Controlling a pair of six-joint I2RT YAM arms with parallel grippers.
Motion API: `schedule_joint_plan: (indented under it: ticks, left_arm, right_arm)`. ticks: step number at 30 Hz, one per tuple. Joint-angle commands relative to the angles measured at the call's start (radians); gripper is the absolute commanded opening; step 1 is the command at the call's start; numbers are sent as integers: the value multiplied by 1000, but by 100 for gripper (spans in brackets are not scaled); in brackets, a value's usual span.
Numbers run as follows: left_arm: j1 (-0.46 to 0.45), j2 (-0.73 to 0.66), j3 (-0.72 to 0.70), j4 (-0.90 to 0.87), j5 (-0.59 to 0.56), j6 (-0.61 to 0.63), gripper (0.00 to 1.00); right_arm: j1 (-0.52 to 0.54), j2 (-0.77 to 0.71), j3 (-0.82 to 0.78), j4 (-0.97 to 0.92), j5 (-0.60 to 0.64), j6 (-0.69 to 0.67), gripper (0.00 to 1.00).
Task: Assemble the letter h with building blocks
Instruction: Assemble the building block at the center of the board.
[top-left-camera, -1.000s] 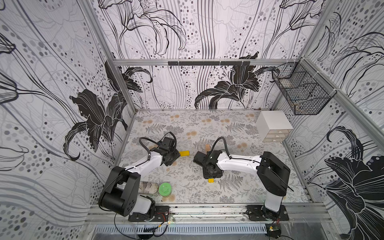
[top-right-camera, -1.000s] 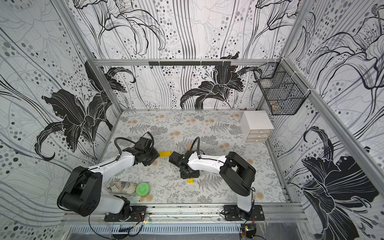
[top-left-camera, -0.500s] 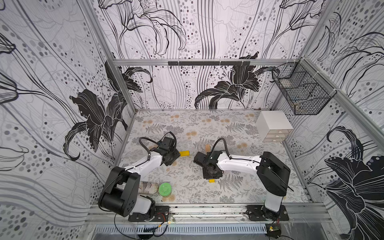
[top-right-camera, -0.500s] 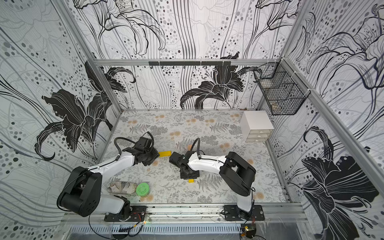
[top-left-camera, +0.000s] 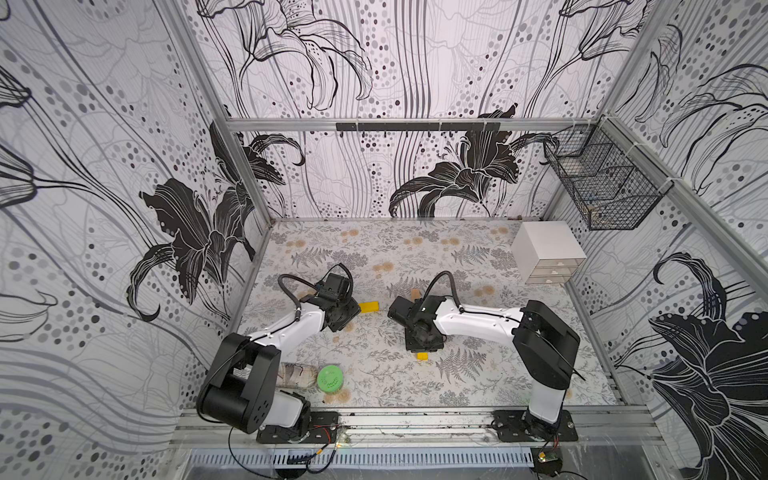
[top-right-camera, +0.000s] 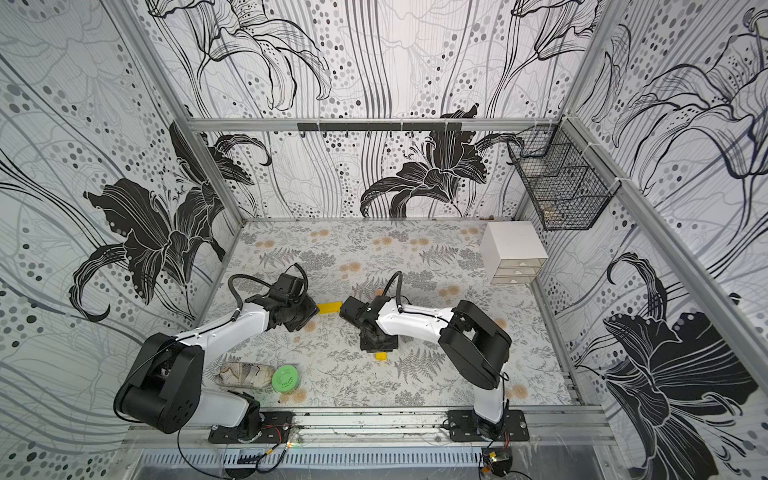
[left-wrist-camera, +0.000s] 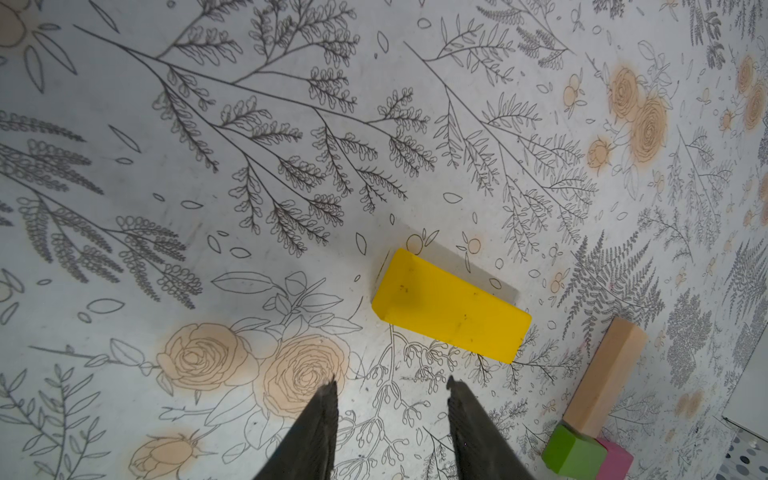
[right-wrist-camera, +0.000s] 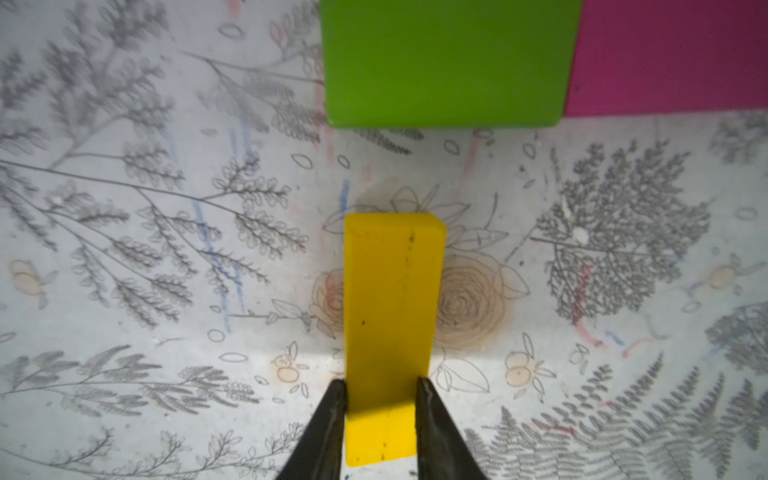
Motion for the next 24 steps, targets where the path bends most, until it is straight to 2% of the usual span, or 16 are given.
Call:
schedule_joint_plan:
  ticks: [1, 11, 15, 19, 24]
  left_arm:
    - [-5, -13, 12, 12, -12, 17, 46]
    - [-4, -7, 23, 9, -11, 17, 46]
    - [-5, -6, 27, 7, -11, 15, 46]
    - [-4, -8, 32, 5, -15, 16, 46]
    - [-4, -5, 31, 3, -17, 16, 46]
  right_arm:
    - [-15, 36, 3, -10, 0, -26, 25]
    - [-22, 50, 19, -27, -8, -52, 22]
    - [-20, 29, 9, -3, -24, -62, 40]
    - [-18, -24, 14, -4, -14, -85, 49]
    - [-16, -72, 18, -23, 2, -95, 52]
